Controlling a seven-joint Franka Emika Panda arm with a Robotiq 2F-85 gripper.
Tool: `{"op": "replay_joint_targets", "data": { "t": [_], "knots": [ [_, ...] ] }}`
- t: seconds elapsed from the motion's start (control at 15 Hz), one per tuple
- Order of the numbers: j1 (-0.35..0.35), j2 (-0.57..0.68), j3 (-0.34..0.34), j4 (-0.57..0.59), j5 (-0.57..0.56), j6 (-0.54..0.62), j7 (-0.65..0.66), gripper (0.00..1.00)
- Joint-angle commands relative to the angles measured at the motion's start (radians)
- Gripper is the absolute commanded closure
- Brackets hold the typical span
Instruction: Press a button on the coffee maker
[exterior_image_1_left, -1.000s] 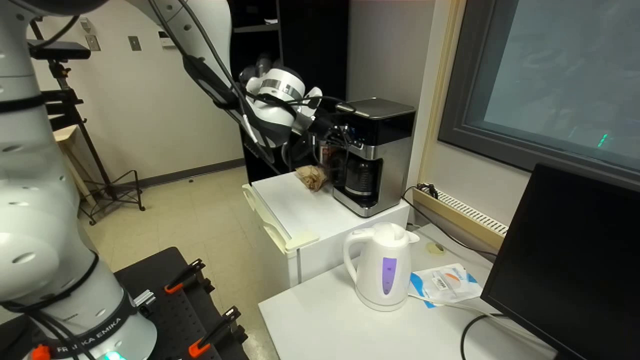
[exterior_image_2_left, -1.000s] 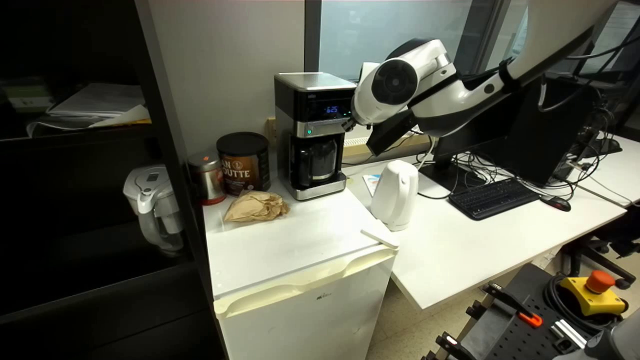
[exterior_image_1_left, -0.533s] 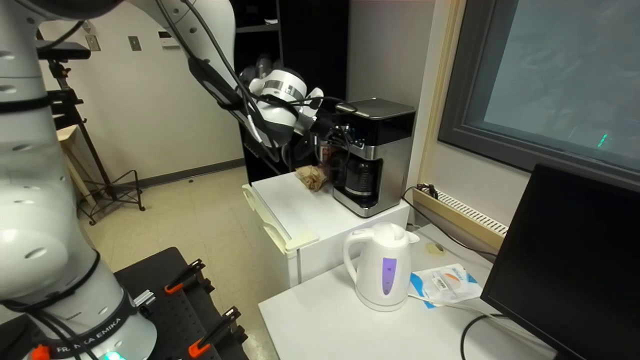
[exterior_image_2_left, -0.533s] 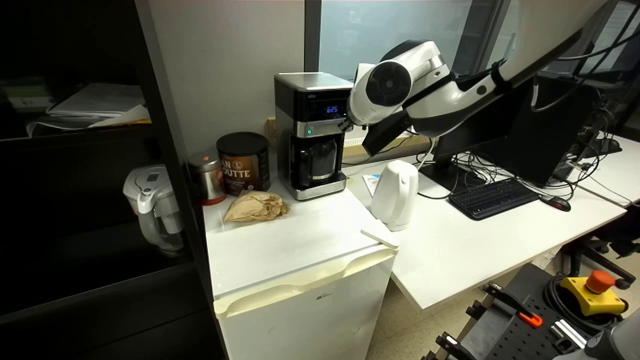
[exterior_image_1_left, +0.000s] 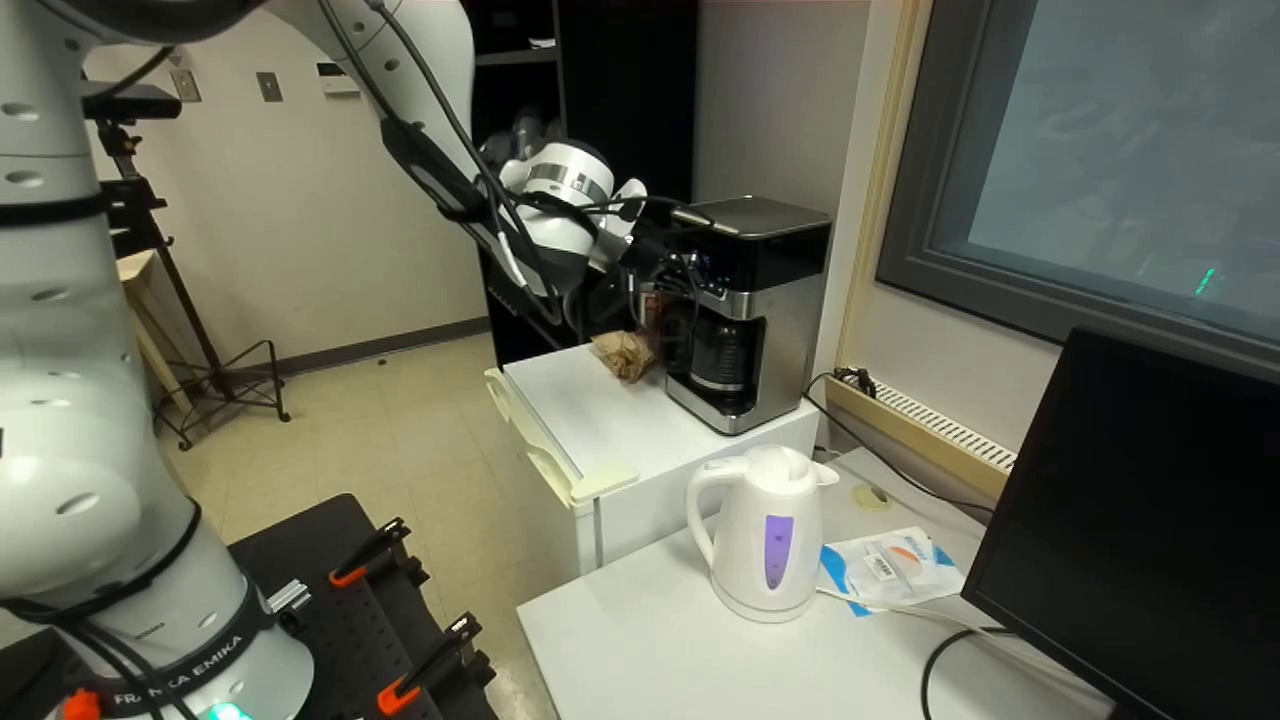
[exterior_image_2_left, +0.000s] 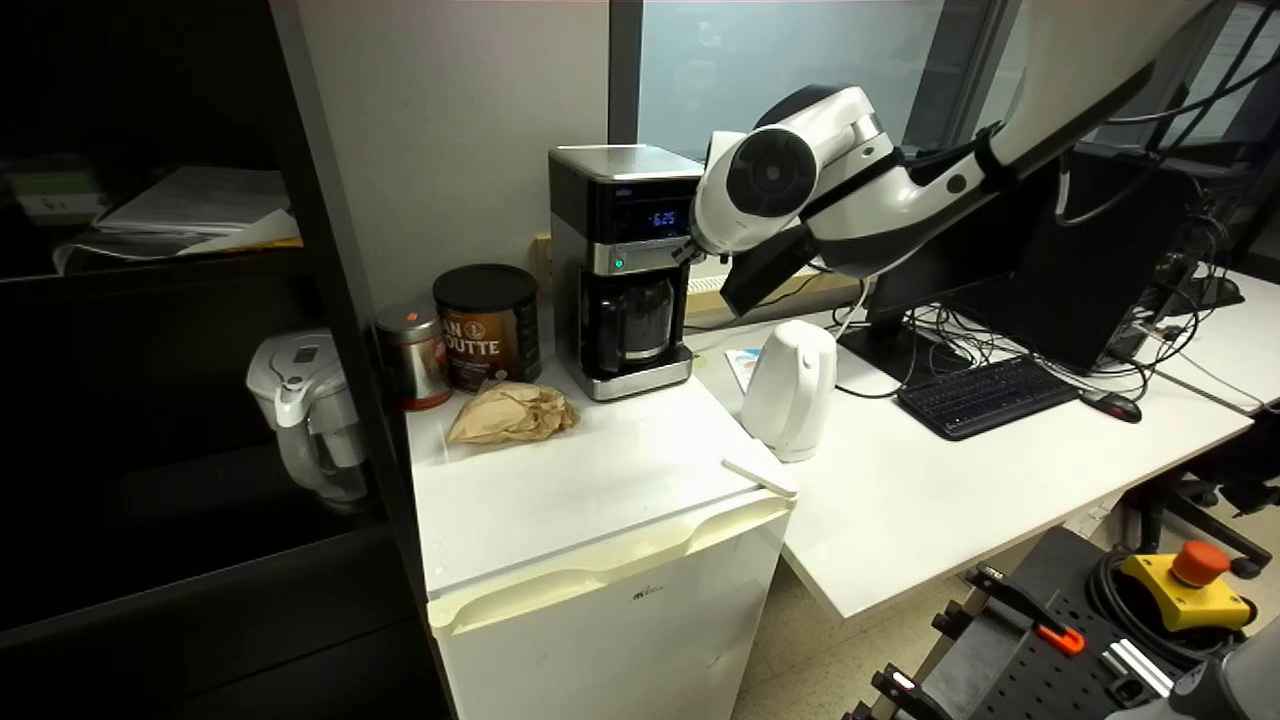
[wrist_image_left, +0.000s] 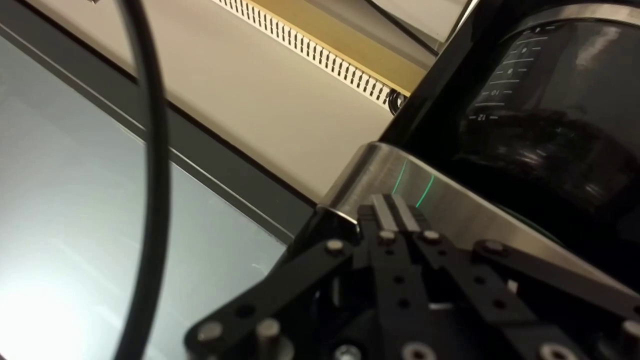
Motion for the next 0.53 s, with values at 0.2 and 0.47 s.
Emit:
{"op": "replay_joint_targets", "data": {
  "t": [0.2,0.47],
  "knots": [
    [0.021,0.021,-0.023,0.031,-0.035,0.015,0.047,0.98],
    [0.021,0.029,-0.023,0.041,-0.050,0.016,0.064,0.98]
  ]
}}
